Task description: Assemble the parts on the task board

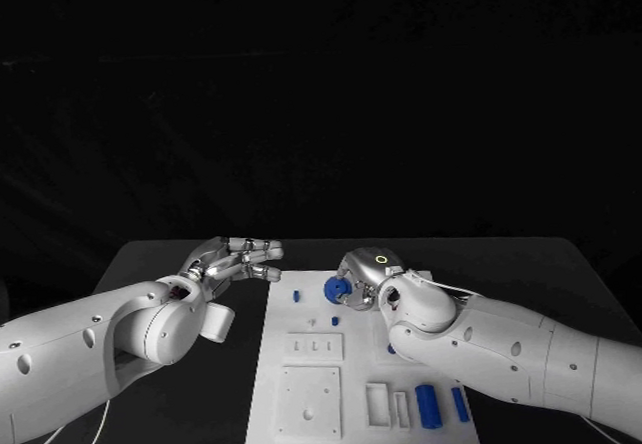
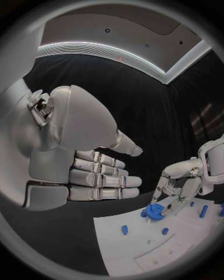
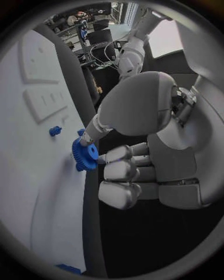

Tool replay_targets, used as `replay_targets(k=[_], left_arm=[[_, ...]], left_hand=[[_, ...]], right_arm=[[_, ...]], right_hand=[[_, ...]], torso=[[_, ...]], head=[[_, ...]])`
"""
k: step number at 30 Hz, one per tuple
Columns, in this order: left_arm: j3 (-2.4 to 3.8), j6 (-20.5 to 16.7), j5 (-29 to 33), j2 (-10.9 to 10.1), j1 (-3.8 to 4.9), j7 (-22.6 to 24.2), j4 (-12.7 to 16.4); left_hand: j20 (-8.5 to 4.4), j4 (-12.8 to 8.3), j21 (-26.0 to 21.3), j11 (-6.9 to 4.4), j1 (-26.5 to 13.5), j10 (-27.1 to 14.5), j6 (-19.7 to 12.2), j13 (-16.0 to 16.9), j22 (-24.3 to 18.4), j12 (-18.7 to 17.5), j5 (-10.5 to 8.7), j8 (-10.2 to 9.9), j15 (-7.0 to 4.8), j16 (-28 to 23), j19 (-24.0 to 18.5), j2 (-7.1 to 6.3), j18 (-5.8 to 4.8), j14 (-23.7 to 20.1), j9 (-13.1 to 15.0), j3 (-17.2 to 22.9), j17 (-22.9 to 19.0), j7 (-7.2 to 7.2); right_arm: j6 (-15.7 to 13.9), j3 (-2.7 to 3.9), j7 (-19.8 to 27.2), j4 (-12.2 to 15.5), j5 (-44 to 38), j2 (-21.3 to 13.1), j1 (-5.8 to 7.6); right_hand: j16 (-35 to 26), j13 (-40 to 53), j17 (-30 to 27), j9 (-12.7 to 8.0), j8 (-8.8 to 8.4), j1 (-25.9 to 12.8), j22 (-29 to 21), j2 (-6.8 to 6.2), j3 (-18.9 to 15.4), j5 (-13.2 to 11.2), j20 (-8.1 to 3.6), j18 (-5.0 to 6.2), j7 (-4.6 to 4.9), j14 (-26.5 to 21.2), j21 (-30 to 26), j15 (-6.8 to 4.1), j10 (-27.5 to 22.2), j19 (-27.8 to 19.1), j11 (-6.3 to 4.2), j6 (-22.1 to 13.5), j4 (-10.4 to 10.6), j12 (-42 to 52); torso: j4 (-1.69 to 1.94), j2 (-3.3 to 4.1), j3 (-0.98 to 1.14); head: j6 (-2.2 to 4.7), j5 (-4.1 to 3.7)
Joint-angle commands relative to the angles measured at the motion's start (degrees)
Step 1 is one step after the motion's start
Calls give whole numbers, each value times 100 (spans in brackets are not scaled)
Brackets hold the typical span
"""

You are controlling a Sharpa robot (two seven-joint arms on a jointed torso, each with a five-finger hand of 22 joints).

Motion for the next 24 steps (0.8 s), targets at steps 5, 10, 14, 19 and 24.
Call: replay_targets(k=[5, 10, 14, 19, 24], left_arm=[[5, 80, 3, 31, 7, 34, -4], [5, 88, 3, 51, 7, 32, -12], [5, 94, 2, 62, 7, 31, -15], [5, 99, 2, 73, 7, 28, -19], [5, 105, 2, 79, 7, 24, -22]], left_hand=[[16, -6, 39, 1, 36, -21, -28, 7, -5, 11, 9, 5, 15, 28, -38, 26, 14, -17, 9, 19, 2, 15], [16, -6, 39, 1, 36, -21, -28, 7, -5, 11, 9, 5, 15, 28, -38, 26, 14, -17, 9, 19, 2, 15], [16, -6, 39, 1, 36, -21, -28, 7, -5, 11, 9, 5, 15, 28, -38, 26, 14, -17, 9, 19, 2, 15], [16, -6, 39, 1, 36, -21, -28, 7, -5, 11, 9, 5, 15, 28, -38, 26, 14, -17, 9, 19, 2, 15], [16, -6, 39, 1, 36, -21, -28, 7, -5, 11, 9, 5, 15, 28, -38, 26, 14, -17, 9, 19, 2, 15]], right_arm=[[-88, -49, -85, -160, -179, 167, 5], [-123, -60, -105, -284, -179, 284, 5], [-116, -65, -101, -381, -166, 362, 5], [-70, -82, -78, -484, -134, 443, 5], [2, -123, -55, -566, -65, 504, 4]], right_hand=[[14, 38, -5, 7, 18, 1, 763, -43, 12, 5, -46, -25, 4, -6, 3, -48, 36, 237, -8, 10, 5, -9], [-10, 19, -31, 7, 19, -6, 758, -44, 2, 16, -43, -23, 11, -12, -14, -45, 20, 232, -5, -15, 5, -44], [-10, 19, -31, 7, 19, -6, 758, -44, 2, 16, -43, -23, 11, -12, -14, -45, 20, 232, -5, -15, 5, -44], [-26, 7, -48, 8, 20, -6, 755, -39, -5, 12, -43, -20, 13, -13, -29, -45, 16, 229, -4, -23, 3, -62], [-38, -3, -60, 8, 20, -15, 750, -30, -37, 19, -41, -18, 18, -14, -52, -43, 7, 226, -1, -41, 6, -79]], torso=[[-6, 9, 13], [-6, 5, 8], [-7, 6, 5], [-2, 3, 3], [2, 5, -5]], head=[[-8, 7], [5, 2], [10, 5], [-2, 6], [-17, 10]])
